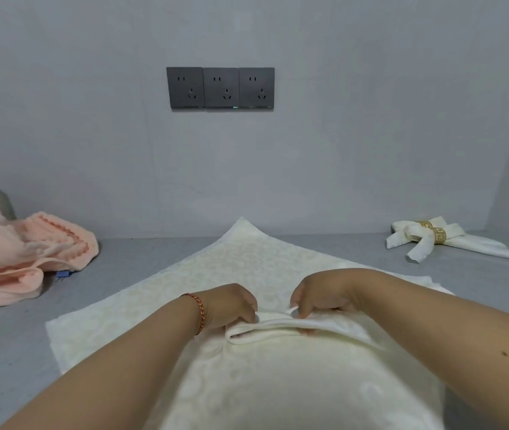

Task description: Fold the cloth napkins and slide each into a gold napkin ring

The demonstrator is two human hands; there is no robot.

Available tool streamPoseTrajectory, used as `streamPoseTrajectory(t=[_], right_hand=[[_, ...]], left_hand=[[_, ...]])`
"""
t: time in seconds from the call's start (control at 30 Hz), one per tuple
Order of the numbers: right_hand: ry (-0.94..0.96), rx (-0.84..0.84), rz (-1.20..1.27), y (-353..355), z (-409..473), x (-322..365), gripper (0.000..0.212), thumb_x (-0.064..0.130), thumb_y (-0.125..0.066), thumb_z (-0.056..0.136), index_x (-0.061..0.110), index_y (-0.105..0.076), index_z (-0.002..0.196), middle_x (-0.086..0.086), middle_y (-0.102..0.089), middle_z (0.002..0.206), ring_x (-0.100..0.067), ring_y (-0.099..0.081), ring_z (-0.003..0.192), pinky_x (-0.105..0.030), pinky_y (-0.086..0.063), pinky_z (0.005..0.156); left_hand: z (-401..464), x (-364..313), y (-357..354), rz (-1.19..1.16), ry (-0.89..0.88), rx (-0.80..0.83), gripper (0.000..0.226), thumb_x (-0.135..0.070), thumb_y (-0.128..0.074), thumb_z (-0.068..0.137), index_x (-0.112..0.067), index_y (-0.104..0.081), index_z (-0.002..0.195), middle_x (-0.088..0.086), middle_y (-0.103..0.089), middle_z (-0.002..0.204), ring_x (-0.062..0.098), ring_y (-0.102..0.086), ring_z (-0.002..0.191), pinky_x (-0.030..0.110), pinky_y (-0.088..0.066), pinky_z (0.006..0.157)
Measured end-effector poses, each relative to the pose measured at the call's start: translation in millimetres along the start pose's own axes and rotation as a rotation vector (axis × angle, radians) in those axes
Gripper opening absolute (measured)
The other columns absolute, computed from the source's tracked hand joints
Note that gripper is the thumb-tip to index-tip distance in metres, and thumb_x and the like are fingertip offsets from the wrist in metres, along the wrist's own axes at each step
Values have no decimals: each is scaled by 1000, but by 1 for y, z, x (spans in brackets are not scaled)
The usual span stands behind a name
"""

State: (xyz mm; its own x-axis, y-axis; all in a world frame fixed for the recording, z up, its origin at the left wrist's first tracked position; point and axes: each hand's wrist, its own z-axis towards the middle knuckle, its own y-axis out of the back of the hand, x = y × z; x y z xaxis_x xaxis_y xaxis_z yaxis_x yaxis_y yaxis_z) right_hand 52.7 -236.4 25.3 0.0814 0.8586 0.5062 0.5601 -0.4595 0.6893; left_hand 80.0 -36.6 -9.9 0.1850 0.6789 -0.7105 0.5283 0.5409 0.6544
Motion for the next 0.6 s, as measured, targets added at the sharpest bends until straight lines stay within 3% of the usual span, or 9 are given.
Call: streamPoseTrajectory(t=[0.1,0.2,0.37,0.47,0.53,0.6], right_hand=[[-16,-66,-233,-3,-2,7,28,31,-63,88,11,-65,108,-2,-66,97,-19,-55,85,-32,-47,86],[-3,-59,-262,-9,-2,13,33,51,-59,87,18,-58,93,5,-53,80,-19,-47,78,-30,-38,72],[78,-121,-357,-19,3,7,27,48,-50,94,23,-54,83,5,-50,83,-19,-45,80,-31,-35,73],[85,-134,-364,-19,4,4,33,42,-46,97,24,-46,70,6,-46,75,-19,-44,83,-30,-33,73],[100,-137,-412,-18,6,5,32,37,-44,99,23,-45,71,5,-45,77,-20,-42,87,-29,-32,76],[115,-139,-482,-21,8,7,25,34,-42,101,16,-47,85,1,-46,91,-20,-40,91,-27,-30,81]], left_hand=[[-1,1,0,96,10,1,29,-14,-64,85,-19,-52,59,-9,-44,51,10,-40,56,23,-31,57],[-2,-1,-1,136,5,6,28,-18,-66,85,-19,-53,61,-10,-45,53,7,-41,55,20,-33,56],[-7,-2,-6,103,-7,-68,24,-20,-67,86,-19,-55,66,-8,-48,56,7,-44,55,19,-36,58],[-8,2,-17,59,-120,-253,11,-20,-68,85,-19,-61,77,-10,-54,68,6,-50,64,18,-42,61],[-11,5,-26,329,-280,-496,6,-18,-64,85,-22,-63,80,-8,-58,82,7,-50,80,17,-40,70],[-20,6,-38,586,-482,-634,16,-7,-56,80,-21,-64,76,-6,-60,78,12,-52,79,22,-43,66]])
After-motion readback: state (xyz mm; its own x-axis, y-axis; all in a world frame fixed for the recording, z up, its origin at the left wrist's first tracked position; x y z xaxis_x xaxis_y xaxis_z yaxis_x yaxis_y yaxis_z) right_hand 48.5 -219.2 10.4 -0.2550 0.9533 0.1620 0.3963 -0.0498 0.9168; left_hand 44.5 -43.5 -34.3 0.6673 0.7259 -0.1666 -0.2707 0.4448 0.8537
